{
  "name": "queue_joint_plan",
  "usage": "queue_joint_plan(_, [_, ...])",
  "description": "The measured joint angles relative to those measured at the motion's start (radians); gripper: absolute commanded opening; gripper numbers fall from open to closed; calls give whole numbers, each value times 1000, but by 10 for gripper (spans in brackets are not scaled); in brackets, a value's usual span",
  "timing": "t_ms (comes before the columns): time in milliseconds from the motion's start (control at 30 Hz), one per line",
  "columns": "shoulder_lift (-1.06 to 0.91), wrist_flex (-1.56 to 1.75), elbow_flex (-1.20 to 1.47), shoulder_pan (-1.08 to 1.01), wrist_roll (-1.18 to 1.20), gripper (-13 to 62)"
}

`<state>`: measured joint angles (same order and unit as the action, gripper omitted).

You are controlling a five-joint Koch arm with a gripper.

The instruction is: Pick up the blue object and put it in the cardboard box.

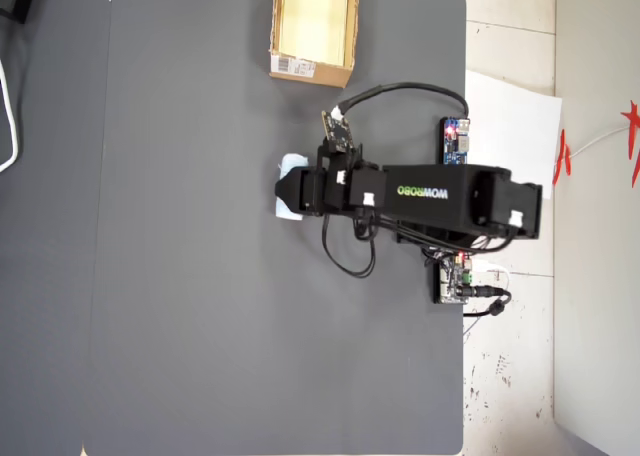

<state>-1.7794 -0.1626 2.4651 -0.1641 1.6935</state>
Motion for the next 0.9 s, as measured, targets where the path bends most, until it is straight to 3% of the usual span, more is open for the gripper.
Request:
queue_joint_plan(433, [-175, 176, 32, -138, -161, 185])
queue_joint_plan(900, [38, 123, -365, -534, -250, 184])
